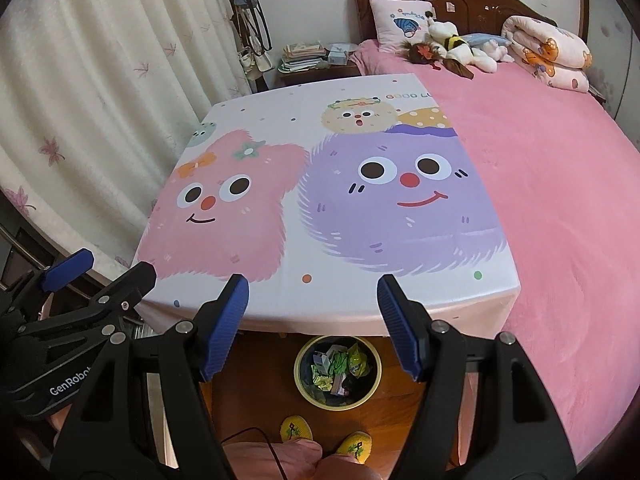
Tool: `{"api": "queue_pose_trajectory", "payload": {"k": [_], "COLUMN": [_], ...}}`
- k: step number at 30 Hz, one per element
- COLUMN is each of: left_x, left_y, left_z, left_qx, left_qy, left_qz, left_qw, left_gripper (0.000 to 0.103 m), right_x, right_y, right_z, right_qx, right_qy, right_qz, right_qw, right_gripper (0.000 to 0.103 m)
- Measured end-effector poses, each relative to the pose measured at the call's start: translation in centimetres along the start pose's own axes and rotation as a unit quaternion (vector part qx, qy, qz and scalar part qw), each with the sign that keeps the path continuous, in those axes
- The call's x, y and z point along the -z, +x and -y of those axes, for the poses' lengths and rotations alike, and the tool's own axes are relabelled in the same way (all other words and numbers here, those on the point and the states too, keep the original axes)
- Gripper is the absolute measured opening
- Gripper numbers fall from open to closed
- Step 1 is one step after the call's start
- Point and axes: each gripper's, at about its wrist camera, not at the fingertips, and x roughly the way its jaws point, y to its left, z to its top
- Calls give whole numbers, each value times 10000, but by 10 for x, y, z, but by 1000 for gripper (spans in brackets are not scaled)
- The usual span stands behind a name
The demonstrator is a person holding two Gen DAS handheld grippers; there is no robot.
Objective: Collect trash
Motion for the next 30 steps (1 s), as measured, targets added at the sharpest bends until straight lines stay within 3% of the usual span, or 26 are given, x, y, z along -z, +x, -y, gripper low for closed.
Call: {"api": "queue_pose_trajectory", "payload": {"k": [30], "left_x": [17], "left_y": [14], "left_z": [-15], "left_qx": [-4], "left_qy": [-32], "left_qz": [-167], "left_qw": [9999], "left_gripper": [86], "right_x": [6], "right_y": [8], "right_z": [-4], "right_qx": [-65], "right_qy": [-101], "right_qz": [-171], "right_qw": [9998], "right_gripper": [64]}}
